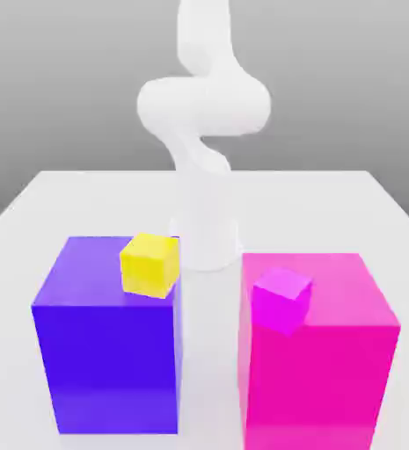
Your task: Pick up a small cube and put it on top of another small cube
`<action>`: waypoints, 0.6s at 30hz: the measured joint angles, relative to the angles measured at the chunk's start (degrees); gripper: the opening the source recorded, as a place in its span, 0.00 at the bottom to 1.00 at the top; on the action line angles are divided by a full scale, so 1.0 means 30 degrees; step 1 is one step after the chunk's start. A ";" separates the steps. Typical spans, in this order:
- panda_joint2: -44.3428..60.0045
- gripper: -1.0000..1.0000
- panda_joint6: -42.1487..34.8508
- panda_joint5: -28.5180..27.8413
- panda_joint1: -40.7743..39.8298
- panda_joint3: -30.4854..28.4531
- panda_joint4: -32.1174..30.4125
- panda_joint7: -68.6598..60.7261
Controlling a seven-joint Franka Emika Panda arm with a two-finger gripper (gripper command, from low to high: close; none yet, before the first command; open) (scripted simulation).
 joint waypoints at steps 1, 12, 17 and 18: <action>0.0665 0.50 0.0394 0.0153 0.0596 0.0037 -0.0348 -0.0705; 0.7440 0.50 0.4400 0.1416 0.6207 0.1279 -0.3894 -0.7668; 1.0483 0.50 0.6229 0.1409 0.8231 0.2416 -0.5500 -1.0390; 1.1093 0.50 0.6599 0.1297 0.8561 0.2688 -0.5823 -1.0856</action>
